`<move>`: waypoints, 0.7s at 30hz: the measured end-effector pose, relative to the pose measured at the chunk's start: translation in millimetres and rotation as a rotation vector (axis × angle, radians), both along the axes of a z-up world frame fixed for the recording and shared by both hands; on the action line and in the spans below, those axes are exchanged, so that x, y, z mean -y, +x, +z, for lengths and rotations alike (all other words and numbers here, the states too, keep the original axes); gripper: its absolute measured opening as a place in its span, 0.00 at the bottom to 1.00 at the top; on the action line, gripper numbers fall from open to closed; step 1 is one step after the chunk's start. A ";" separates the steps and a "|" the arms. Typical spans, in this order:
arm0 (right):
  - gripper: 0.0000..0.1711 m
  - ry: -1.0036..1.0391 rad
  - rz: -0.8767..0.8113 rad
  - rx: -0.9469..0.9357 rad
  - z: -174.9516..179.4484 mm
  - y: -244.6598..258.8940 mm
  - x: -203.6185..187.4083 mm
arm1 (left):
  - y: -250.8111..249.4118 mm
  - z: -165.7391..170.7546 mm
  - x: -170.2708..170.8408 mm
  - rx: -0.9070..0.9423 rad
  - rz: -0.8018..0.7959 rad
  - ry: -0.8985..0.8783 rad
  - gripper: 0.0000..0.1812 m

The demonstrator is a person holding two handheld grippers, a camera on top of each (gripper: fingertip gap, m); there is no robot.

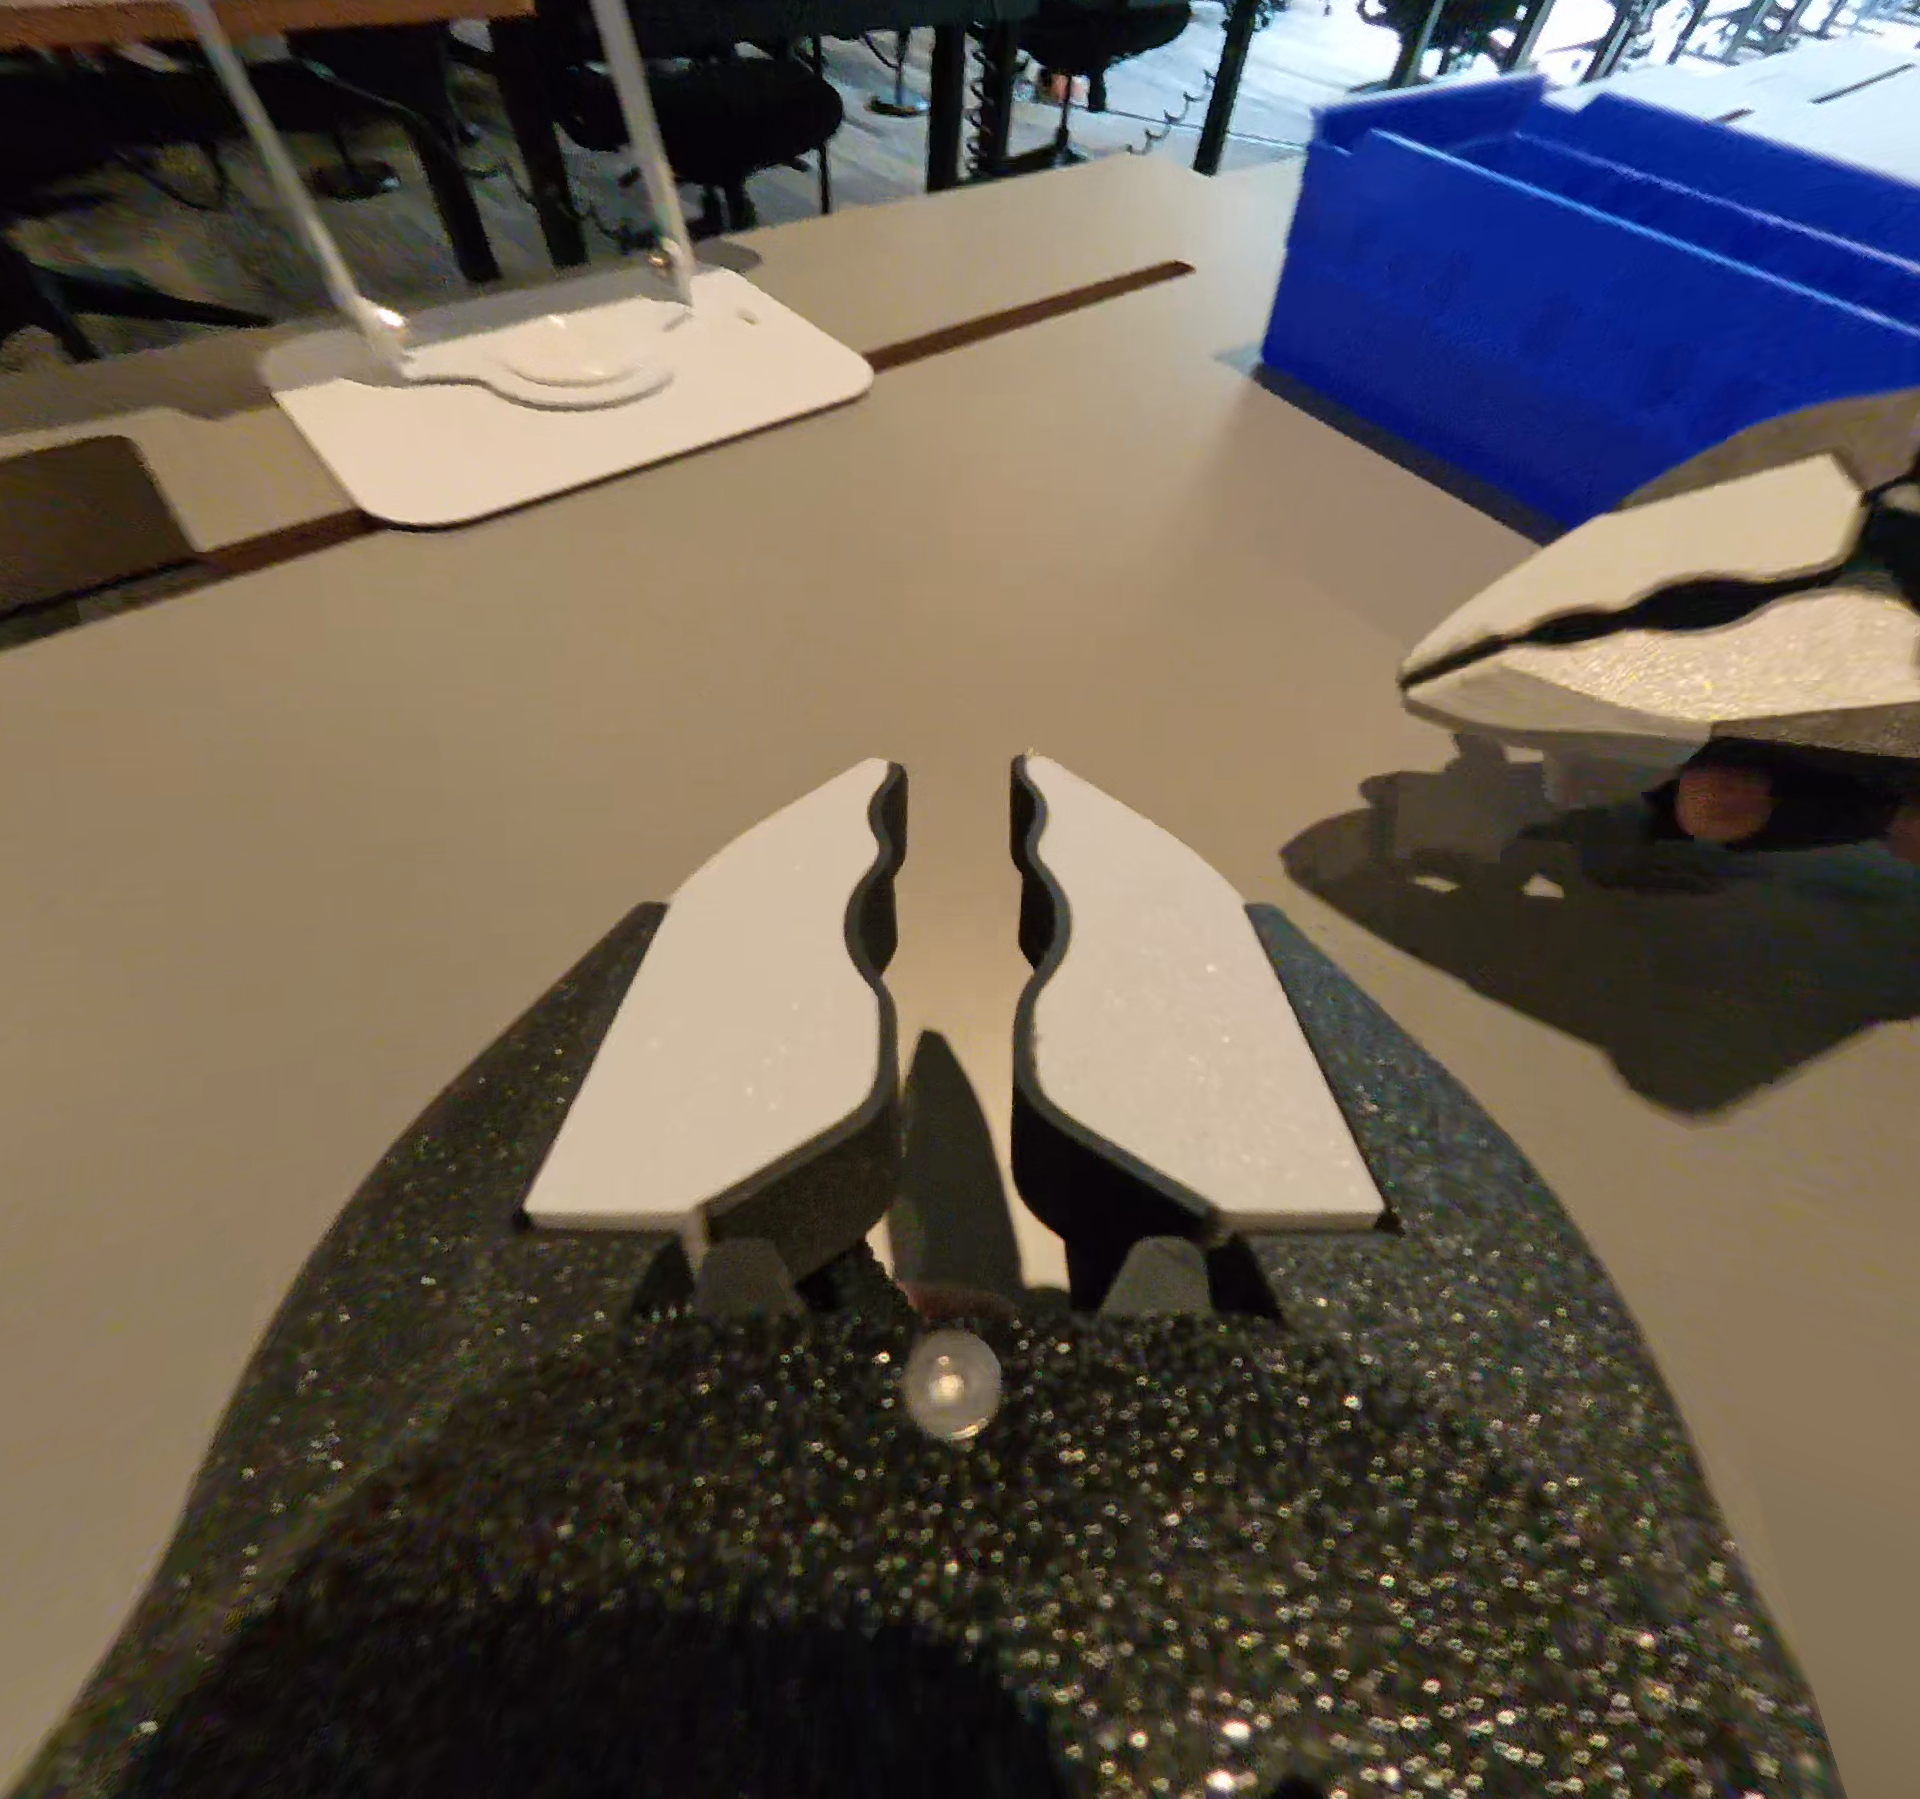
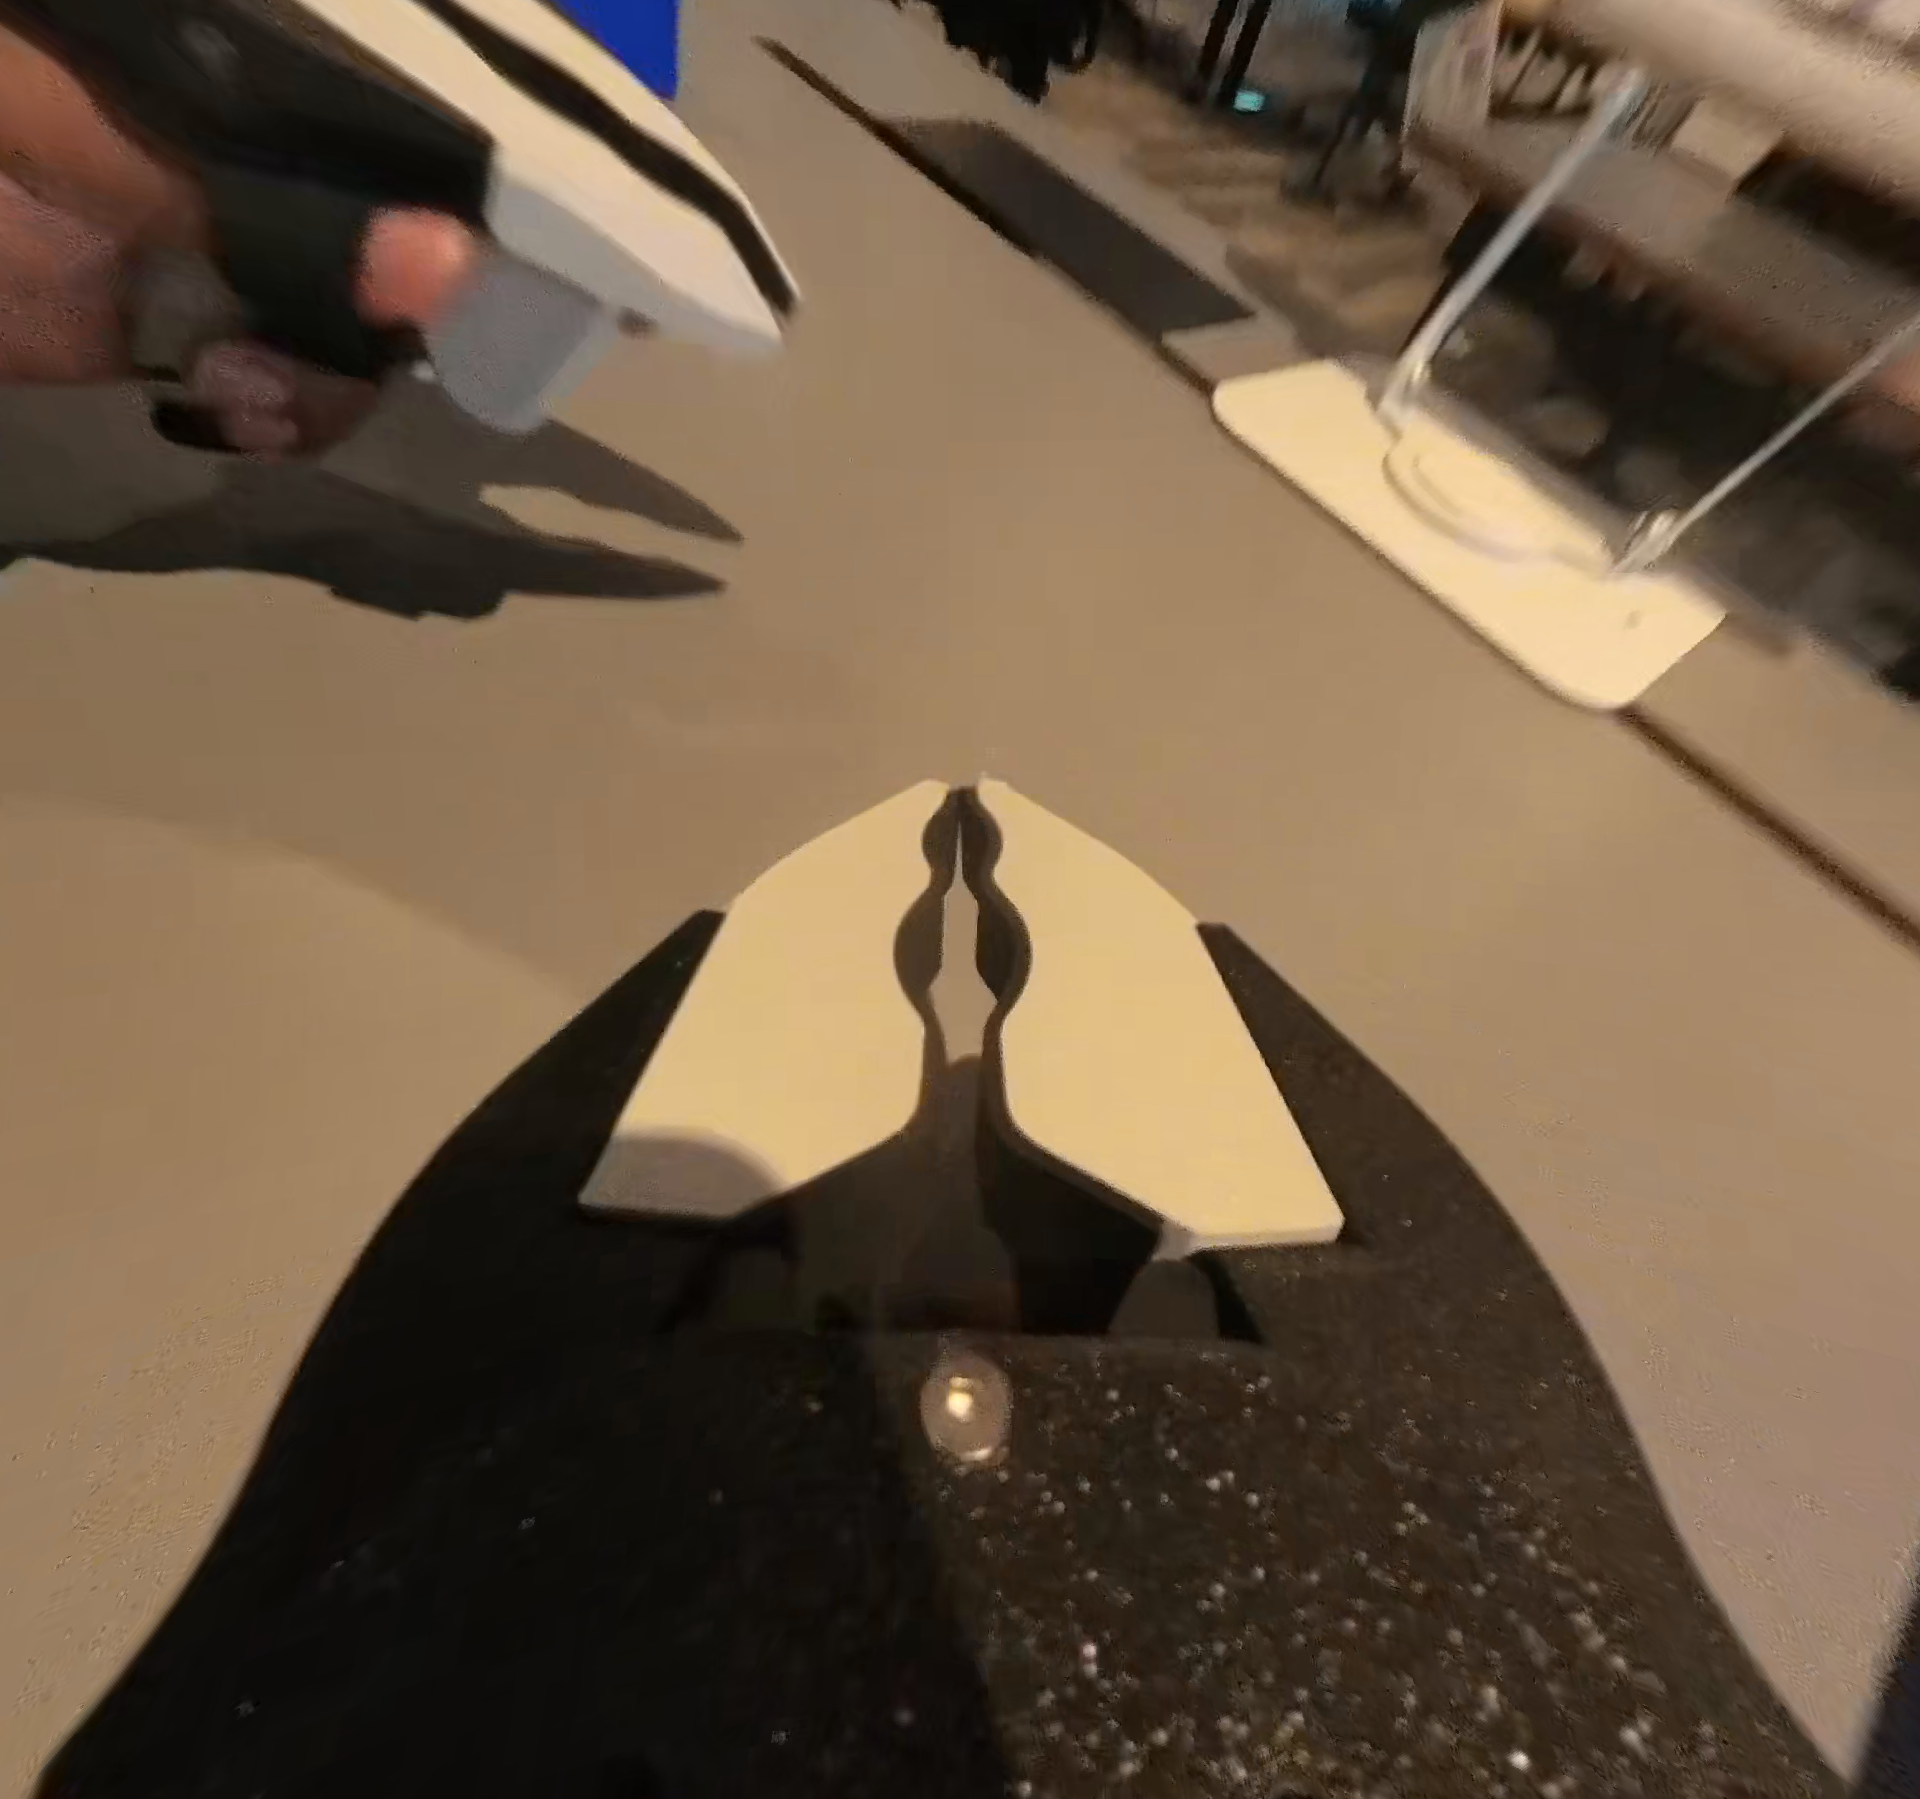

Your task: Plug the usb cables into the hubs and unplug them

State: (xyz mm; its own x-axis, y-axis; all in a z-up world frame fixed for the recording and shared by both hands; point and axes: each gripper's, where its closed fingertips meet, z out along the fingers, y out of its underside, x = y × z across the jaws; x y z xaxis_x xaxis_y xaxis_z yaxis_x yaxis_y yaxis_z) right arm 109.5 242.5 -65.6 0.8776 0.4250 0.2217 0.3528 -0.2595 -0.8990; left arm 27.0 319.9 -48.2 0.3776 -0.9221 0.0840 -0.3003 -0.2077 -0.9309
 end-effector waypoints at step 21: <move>0.00 -0.141 0.068 0.182 -36.1 -10.2 0.6 | -353.4 102.4 -141.0 -0.214 0.764 0.136 0.14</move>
